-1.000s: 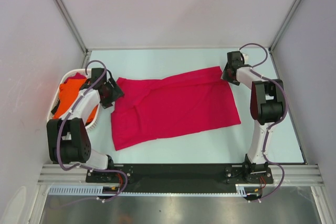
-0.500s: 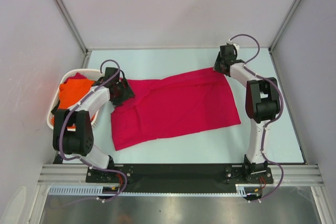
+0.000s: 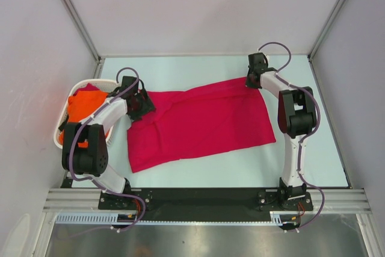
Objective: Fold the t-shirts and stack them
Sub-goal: Fold the flattened tshirt in 1/3 of the way
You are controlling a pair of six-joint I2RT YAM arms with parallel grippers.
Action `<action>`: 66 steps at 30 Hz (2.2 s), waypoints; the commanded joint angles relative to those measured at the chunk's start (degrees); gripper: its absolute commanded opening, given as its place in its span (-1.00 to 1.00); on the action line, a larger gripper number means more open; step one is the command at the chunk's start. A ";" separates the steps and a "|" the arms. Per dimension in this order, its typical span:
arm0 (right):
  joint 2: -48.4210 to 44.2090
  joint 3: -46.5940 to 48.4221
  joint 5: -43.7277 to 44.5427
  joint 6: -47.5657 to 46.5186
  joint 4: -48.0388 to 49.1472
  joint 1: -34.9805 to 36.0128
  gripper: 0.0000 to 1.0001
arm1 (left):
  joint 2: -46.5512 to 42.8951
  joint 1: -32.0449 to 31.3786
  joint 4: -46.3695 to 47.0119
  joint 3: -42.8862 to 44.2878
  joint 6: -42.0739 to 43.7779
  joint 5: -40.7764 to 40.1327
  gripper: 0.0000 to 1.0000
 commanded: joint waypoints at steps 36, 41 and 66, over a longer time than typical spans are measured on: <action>-2.13 -0.07 15.30 -0.19 -24.33 3.28 -0.97 | -1.26 -0.84 2.05 -0.33 -0.38 -2.01 0.45; -12.59 -7.72 14.60 -1.50 -11.24 3.80 -0.56 | -1.97 -0.84 4.07 0.98 1.56 -0.87 0.46; -3.20 -4.48 -17.12 -0.63 0.75 -9.64 0.08 | 20.97 1.88 -7.44 32.98 5.25 -15.02 0.47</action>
